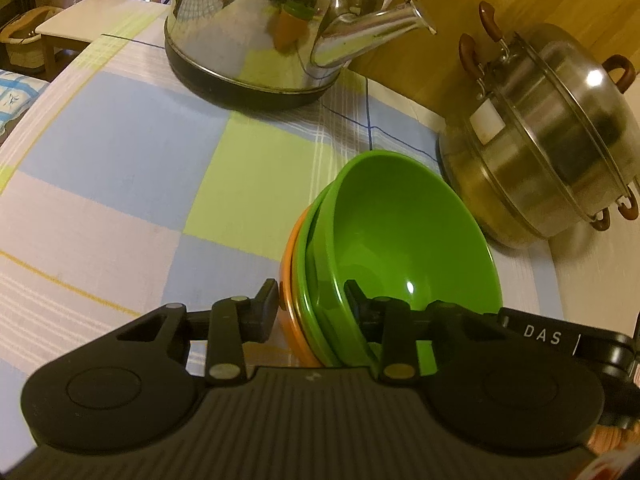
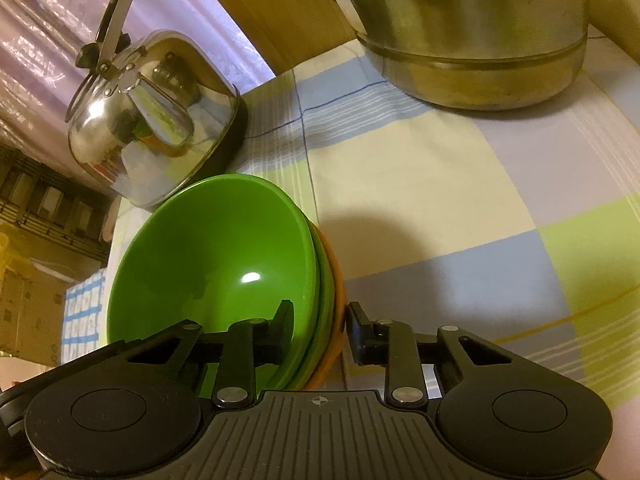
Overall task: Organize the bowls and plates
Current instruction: 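Lift the bowl stack with both tools over the pink bowls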
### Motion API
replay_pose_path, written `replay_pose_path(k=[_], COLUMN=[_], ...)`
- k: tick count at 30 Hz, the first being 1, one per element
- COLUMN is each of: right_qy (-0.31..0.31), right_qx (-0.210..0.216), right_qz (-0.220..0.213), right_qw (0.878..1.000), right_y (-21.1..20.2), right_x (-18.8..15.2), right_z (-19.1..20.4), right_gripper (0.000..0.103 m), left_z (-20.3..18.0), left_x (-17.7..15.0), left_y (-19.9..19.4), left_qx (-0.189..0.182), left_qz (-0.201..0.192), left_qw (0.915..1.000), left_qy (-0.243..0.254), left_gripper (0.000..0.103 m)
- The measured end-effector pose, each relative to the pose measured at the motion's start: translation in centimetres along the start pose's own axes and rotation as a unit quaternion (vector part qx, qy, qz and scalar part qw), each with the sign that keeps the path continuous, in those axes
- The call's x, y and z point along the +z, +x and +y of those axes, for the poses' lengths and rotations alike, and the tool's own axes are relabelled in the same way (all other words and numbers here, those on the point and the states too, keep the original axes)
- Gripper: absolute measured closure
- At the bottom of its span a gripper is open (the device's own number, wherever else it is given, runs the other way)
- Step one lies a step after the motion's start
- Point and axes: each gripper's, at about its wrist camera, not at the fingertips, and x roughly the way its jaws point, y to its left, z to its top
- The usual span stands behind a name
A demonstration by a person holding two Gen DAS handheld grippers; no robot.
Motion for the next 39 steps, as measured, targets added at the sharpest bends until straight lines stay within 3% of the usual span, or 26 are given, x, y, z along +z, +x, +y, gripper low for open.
replay_pose_path(k=[10,18,29,39], right_qy=[0.005,0.017,0.062,0.101], right_qx=[0.0,0.002,-0.023,-0.065], right_qz=[-0.003,-0.022,-0.05,-0.093], right_qw=[1.0,1.0,0.997,0.988], right_y=[-2.4,-7.3,-16.1,-24.6], right_x=[-1.9,-3.7,-7.4,-9.3], right_z=[-0.4,-1.3,-6.2,-13.1], right_gripper=[0.075,0.075,0.075,0.075], left_z=[-1.3,-4.3,-12.3,-21.2], left_x=[-1.8,-3.2,-7.7,-13.0], left_y=[-2.6,-6.0,-8.9,-9.2], left_qx=[0.001,-0.012,-0.046,-0.093], left_qz=[-0.004,-0.012,-0.003,0.026], left_qw=[0.9999,0.9994,0.9952,0.9855], left_qy=[0.011,0.031,0.086,0.139], left_gripper=[0.073,0.073,0.074,0.074])
